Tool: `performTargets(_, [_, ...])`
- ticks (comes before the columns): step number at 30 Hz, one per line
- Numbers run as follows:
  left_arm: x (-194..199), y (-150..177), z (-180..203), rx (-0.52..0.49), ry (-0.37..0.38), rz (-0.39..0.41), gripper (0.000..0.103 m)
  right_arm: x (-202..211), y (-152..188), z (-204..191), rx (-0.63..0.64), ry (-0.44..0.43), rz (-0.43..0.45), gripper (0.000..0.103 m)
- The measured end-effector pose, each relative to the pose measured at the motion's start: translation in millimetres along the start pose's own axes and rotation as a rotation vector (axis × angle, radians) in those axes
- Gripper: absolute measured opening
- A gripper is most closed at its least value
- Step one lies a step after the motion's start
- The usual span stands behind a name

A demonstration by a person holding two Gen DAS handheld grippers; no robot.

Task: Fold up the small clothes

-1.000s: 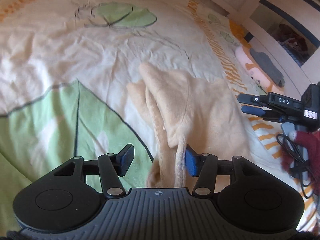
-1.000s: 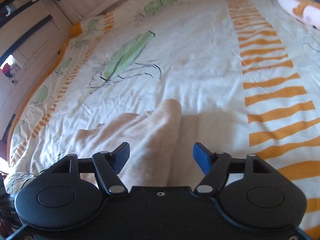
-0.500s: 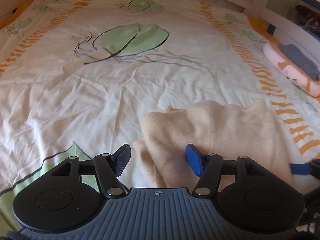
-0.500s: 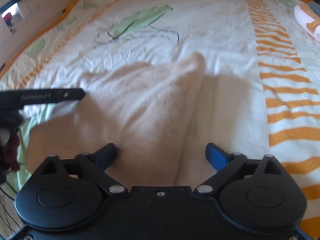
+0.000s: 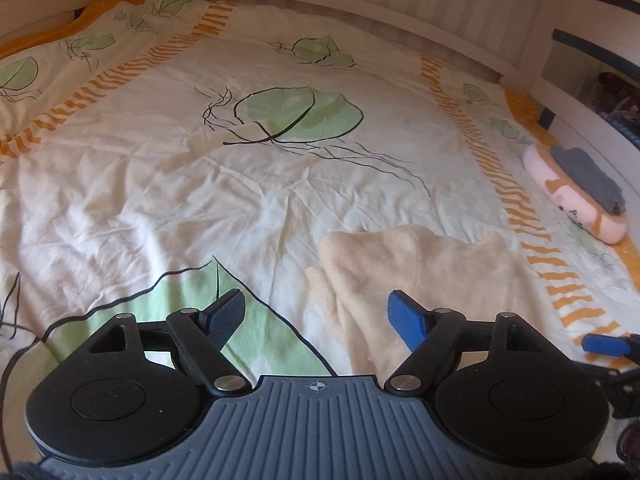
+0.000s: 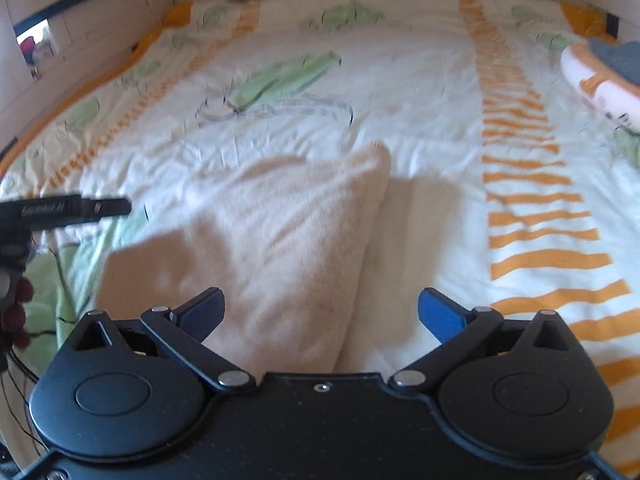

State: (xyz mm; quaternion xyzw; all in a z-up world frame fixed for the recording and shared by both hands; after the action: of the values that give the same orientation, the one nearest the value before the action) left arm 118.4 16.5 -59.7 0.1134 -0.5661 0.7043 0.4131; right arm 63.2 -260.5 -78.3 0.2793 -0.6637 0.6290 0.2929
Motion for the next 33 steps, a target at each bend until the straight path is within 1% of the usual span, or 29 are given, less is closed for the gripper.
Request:
performTargets(3, [24,8,18,-0.001,0.028,0.031,0.078,22,1,1,-0.044,0.024,0.049,0.103])
performTargets(6, [43,15,36,0.003,0.027,0.049,0.078,38,5,3,-0.09,0.033,0.058,0.103])
performTargets(7, [48,16,43,0.001,0.01,0.049,0.078,42,7,3,-0.099,0.035,0.055,0.103])
performTargets(8, [53,18,49,-0.005,-0.024,0.048,0.077,45,9,2,-0.1,0.036,0.053,0.103])
performTargets(11, [64,20,65,-0.063,-0.144,0.056,0.078,55,14,-2,-0.093,0.055,0.053,0.103])
performTargets(12, [67,20,69,-0.089,-0.171,0.061,0.078,58,15,-3,-0.089,0.059,0.059,0.103])
performTargets(14, [69,20,76,-0.112,-0.195,0.063,0.078,63,17,-7,-0.079,0.063,0.063,0.102])
performTargets(16, [67,20,79,-0.103,-0.185,0.034,0.078,66,18,-10,-0.083,0.095,0.046,0.102])
performTargets(18, [66,23,80,-0.081,-0.171,-0.002,0.078,67,18,-11,-0.091,0.157,0.022,0.102])
performTargets(19, [65,25,81,-0.076,-0.17,-0.016,0.078,68,18,-12,-0.089,0.189,0.012,0.102])
performTargets(21, [63,30,82,-0.069,-0.185,-0.046,0.077,70,18,-12,-0.079,0.22,0.013,0.102])
performTargets(23, [61,36,83,-0.062,-0.21,-0.081,0.077,73,19,-13,-0.07,0.217,0.022,0.102])
performTargets(27, [56,46,82,-0.049,-0.203,-0.135,0.077,73,19,-15,-0.065,0.174,0.011,0.102])
performTargets(33, [53,56,82,-0.039,-0.207,-0.178,0.077,69,20,-17,-0.063,0.165,-0.018,0.102])
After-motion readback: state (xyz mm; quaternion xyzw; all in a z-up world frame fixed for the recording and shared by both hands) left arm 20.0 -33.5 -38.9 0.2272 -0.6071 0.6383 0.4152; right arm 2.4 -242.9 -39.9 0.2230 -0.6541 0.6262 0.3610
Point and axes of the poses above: each gripper's, at about its wrist camera, not at the fingertips, and x roughly against the way its jaws point, z to its right, y to its underside, the point moved 3 cm from there along -x, roughly the way its jaws point, and after that the axes turned 12 degrees about y, right-handed, at the moved point
